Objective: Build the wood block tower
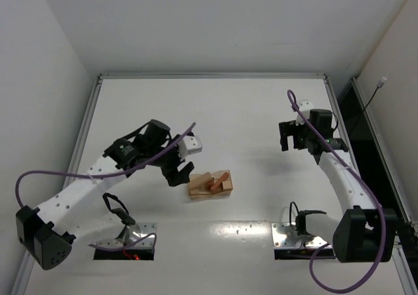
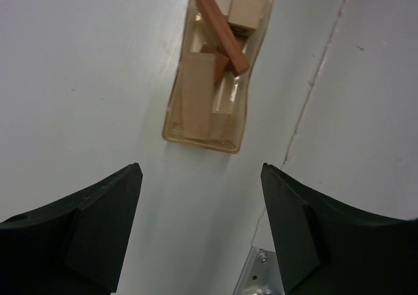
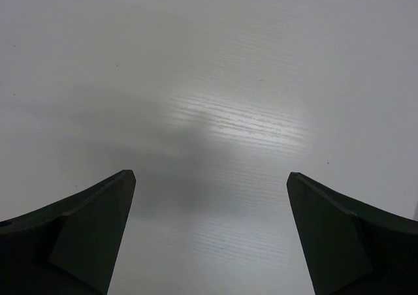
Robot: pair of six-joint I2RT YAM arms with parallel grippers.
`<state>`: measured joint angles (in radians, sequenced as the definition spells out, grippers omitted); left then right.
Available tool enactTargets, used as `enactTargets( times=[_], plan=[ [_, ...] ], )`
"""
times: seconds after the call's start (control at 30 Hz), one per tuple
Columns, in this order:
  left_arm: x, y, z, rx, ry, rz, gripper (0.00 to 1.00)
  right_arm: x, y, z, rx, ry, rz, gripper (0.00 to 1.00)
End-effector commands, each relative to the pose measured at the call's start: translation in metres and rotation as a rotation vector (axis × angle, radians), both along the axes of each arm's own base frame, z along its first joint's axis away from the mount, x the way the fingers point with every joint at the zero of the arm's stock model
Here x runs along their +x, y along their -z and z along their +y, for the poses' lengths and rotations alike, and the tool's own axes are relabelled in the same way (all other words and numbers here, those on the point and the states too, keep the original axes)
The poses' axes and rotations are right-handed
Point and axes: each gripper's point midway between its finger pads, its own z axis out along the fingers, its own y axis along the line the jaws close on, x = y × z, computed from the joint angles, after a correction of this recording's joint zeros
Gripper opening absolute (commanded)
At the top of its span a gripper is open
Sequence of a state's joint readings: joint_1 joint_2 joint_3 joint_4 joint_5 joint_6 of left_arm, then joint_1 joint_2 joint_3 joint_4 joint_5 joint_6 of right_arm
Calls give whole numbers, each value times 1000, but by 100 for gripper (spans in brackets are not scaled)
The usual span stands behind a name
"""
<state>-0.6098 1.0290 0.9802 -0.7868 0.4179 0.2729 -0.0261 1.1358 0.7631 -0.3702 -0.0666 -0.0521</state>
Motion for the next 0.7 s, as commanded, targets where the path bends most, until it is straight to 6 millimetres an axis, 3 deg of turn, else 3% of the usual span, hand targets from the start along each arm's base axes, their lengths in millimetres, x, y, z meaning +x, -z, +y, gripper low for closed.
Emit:
enactTargets(
  times=[0.0, 0.17, 0.33, 0.6, 0.67],
  plan=[
    [-20, 1, -17, -2, 116, 47, 70, 9, -12, 2, 18, -19, -32, 100],
    [-43, 25, -41, 14, 207, 138, 64, 9, -8, 1, 39, -20, -12, 100],
    [-55, 36, -60, 55, 261, 129, 58, 14, -11, -1, 59, -23, -13, 99],
    [-66, 64, -83, 142, 276, 121, 56, 16, -10, 1, 67, -30, -6, 96],
    [-61, 68, -88, 153, 248, 104, 56, 14, -6, 0, 62, -23, 3, 96]
  ],
)
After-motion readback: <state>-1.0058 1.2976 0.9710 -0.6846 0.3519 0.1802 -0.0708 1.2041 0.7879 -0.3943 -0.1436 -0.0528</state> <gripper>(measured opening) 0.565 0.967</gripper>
